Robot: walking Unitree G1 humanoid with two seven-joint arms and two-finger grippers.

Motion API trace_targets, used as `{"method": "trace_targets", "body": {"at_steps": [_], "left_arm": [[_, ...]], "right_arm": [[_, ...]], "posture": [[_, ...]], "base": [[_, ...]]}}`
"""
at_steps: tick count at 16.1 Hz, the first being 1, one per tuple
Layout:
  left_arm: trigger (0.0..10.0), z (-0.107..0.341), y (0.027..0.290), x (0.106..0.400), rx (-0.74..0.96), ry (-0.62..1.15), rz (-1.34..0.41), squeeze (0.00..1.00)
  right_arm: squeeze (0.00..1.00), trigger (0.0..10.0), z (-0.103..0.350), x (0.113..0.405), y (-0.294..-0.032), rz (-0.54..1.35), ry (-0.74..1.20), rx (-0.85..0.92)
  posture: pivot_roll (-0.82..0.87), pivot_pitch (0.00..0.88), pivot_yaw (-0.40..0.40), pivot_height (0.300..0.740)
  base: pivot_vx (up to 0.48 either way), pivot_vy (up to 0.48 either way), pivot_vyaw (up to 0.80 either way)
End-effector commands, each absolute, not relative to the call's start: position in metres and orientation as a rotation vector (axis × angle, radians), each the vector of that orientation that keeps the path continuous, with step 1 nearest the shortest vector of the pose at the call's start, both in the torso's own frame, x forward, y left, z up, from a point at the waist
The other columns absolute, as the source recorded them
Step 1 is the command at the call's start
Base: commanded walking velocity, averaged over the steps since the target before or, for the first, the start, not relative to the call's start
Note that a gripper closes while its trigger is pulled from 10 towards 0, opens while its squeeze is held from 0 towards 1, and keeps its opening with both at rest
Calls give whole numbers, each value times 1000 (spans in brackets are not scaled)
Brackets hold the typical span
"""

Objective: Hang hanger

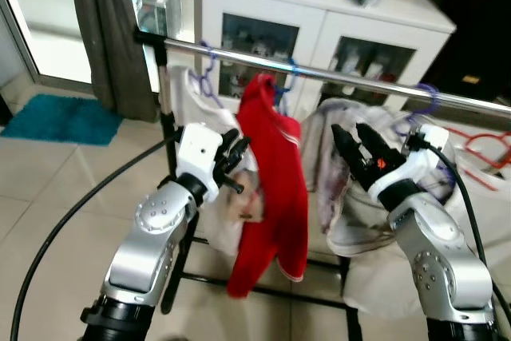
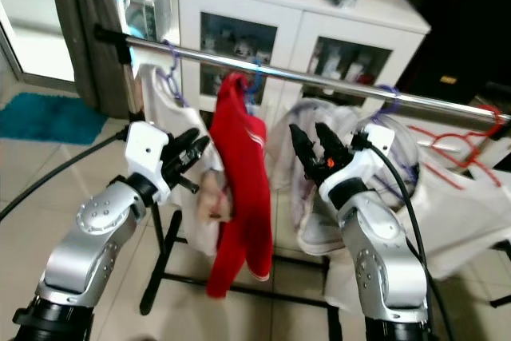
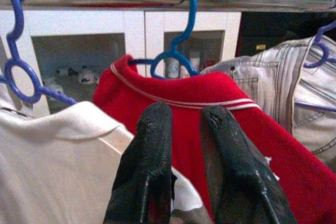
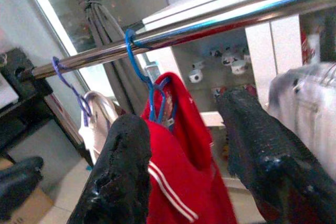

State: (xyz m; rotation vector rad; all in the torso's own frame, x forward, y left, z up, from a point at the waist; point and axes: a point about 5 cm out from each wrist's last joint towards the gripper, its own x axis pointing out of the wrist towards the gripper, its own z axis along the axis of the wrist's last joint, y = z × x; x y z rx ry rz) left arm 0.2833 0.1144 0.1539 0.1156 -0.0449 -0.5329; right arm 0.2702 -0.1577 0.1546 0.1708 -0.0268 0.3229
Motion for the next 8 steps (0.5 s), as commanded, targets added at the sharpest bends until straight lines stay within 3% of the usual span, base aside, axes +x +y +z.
{"method": "trace_targets", "body": {"at_steps": [1, 2, 8], "left_arm": [[10000, 154, 119, 283, 127, -44, -522, 0], [10000, 154, 119, 283, 127, -44, -522, 0], [10000, 151, 114, 275, 132, -26, -635, 0]], "right_arm": [[0, 10000, 156, 270, -152, 347, -35, 163], [0, 10000, 156, 270, -152, 347, -35, 163], [0, 10000, 159, 267, -159, 337, -38, 212]], "posture": [[6, 0, -121, 740], [6, 0, -121, 740], [7, 0, -114, 740]], "base": [[0, -349, 800], [0, -349, 800], [0, 0, 0]]}}
